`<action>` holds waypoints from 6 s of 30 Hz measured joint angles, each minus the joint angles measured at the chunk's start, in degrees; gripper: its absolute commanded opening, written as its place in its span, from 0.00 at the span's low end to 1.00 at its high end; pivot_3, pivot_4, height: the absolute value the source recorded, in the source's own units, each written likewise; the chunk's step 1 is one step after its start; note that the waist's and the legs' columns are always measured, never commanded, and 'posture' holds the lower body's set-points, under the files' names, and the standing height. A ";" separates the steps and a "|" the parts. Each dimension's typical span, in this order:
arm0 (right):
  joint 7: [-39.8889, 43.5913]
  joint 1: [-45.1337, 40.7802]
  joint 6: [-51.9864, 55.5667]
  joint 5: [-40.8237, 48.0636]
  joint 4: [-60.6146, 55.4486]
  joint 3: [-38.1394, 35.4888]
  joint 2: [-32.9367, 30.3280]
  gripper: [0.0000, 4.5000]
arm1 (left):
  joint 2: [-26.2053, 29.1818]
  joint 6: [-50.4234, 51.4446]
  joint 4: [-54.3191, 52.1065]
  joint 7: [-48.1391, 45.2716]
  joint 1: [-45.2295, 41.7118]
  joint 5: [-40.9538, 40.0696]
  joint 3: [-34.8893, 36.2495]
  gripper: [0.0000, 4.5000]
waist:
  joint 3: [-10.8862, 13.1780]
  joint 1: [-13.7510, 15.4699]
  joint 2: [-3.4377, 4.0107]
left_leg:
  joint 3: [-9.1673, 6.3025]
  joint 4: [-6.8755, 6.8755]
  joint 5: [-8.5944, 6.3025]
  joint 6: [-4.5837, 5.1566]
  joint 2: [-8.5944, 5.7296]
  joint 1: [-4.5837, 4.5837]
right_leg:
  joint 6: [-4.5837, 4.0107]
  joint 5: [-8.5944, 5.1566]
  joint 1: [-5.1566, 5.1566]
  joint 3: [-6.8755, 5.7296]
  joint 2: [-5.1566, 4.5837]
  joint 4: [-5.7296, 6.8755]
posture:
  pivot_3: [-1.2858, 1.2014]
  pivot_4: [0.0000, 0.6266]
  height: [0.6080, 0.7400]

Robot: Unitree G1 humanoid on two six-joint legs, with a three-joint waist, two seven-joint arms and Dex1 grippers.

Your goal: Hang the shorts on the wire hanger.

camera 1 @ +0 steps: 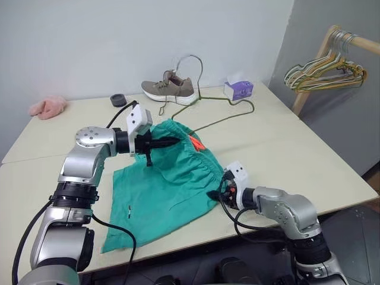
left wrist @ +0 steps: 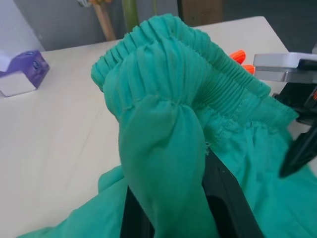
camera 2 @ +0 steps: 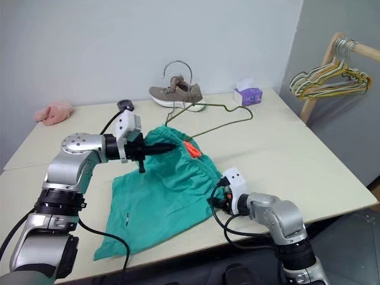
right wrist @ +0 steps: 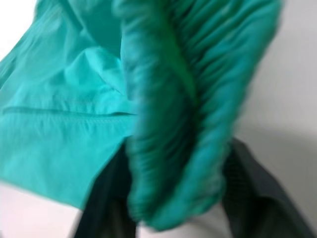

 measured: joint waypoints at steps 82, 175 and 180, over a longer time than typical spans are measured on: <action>18.99 -9.67 -0.54 9.62 -15.45 -0.96 -36.75 0.74 | 11.36 -8.95 -12.66 -5.01 20.90 2.30 -3.85 0.00 | 0.07 0.02 0.10 | 0.20 -0.02 -0.01 0.02 0.03 0.01 | 0.00 -0.01 -0.02 0.08 0.01 -0.06 | 0.41 0.00 1.00; -10.74 -17.29 8.31 -6.60 34.73 -47.99 -45.72 0.00 | -36.25 12.24 -6.84 29.37 -20.17 3.97 -15.01 1.00 | -0.31 -7.90 1.12 | 0.93 -0.04 -0.32 0.54 -0.62 0.06 | 0.73 -0.43 0.36 0.40 -0.15 -0.22 | 0.35 0.00 1.00; -11.83 -14.49 13.63 -6.56 28.90 -52.43 -45.37 0.00 | -37.26 11.97 -5.93 28.73 -20.22 3.88 -14.99 1.00 | -0.33 -8.05 1.15 | 0.85 -0.01 -0.32 0.55 -0.82 0.07 | 0.90 -0.53 0.40 0.47 -0.35 -0.20 | 0.34 0.00 1.00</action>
